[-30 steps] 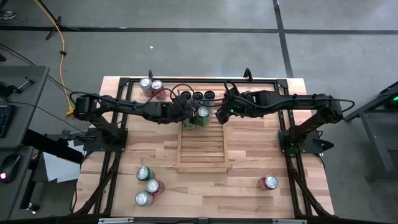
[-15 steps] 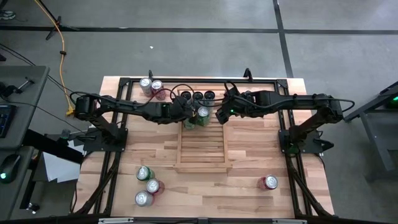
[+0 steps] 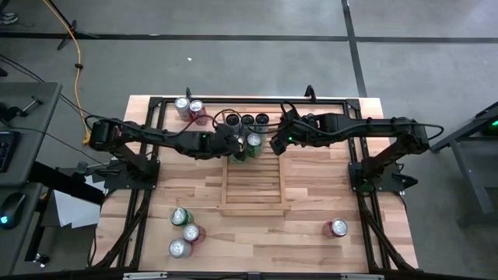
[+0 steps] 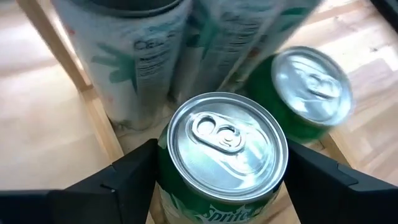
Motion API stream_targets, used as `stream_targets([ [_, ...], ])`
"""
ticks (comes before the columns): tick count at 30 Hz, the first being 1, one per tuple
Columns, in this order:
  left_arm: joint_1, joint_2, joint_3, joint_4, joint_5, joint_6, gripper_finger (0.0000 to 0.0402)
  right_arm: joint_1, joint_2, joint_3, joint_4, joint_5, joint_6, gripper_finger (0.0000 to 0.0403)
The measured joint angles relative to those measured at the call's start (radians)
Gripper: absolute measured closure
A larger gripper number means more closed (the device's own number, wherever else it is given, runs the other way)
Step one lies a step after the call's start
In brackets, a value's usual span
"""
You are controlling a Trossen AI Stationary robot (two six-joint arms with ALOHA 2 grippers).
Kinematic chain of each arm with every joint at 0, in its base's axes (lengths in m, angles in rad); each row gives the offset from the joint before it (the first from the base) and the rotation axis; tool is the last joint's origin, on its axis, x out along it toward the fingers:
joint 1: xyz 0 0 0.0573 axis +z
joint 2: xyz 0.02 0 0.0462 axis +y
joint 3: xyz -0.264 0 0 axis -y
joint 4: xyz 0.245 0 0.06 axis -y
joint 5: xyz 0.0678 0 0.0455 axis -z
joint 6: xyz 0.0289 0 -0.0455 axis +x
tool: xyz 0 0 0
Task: Place canned beverage on shelf
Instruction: Adjust the green can on the shelf
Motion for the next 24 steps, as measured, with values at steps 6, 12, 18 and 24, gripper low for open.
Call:
stream_targets([
  [6,-0.091,-0.018,0.0,0.015,-0.249,0.07,0.0124,0.0,0.0,0.0,0.003,0.0,0.0,0.0009],
  [12,-0.159,-0.012,-0.016,0.046,-0.458,0.085,0.0124,0.0,0.0,0.0,0.003,0.0,0.0,0.0009],
  [18,-0.178,-0.011,-0.066,0.088,-0.503,0.026,0.0124,0.0,0.0,0.0,0.004,0.0,0.002,0.0009],
  [24,-0.167,-0.01,-0.142,0.204,-0.486,-0.036,0.0124,0.0,0.0,0.0,0.005,-0.003,0.008,0.0009],
])
